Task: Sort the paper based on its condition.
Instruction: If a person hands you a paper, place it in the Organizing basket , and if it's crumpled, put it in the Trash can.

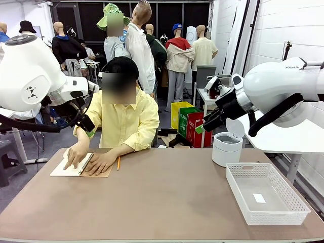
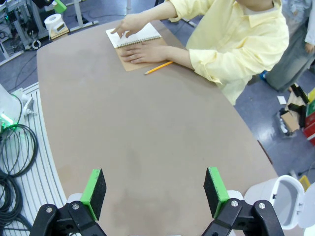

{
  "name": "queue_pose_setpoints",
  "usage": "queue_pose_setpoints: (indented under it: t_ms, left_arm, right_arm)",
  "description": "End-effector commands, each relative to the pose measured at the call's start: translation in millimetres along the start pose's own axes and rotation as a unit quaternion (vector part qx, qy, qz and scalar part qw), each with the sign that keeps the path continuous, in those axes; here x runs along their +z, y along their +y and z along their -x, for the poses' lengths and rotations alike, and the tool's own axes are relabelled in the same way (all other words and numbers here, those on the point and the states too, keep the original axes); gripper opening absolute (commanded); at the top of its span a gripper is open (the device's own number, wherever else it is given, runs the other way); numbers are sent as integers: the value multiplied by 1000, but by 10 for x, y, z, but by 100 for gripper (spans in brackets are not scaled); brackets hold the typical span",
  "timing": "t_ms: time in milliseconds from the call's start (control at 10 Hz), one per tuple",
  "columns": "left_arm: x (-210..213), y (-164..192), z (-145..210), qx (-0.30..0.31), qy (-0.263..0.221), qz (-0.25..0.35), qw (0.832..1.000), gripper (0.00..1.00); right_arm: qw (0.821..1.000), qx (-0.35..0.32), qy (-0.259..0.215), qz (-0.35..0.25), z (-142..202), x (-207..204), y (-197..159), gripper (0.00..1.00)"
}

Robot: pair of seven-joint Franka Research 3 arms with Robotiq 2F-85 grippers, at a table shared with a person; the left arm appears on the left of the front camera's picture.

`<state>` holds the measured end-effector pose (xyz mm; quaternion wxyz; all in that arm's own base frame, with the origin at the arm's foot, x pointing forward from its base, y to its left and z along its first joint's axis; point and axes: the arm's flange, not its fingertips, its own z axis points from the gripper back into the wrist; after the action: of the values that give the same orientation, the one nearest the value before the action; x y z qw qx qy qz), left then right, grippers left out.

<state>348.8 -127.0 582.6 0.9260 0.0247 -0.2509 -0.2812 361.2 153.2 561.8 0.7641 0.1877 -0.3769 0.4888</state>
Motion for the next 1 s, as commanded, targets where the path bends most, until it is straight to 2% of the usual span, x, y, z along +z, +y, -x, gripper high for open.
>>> queue_pose_setpoints:
  t_ms: [0,900]
  left_arm:
    - [6,3,3,-1,-4,0,1000,100]
    - [6,3,3,-1,-4,0,1000,100]
  right_arm:
    - [1000,-2,-5,-9,5,-25,-8,100]
    - [1000,-2,-5,-9,5,-25,-8,100]
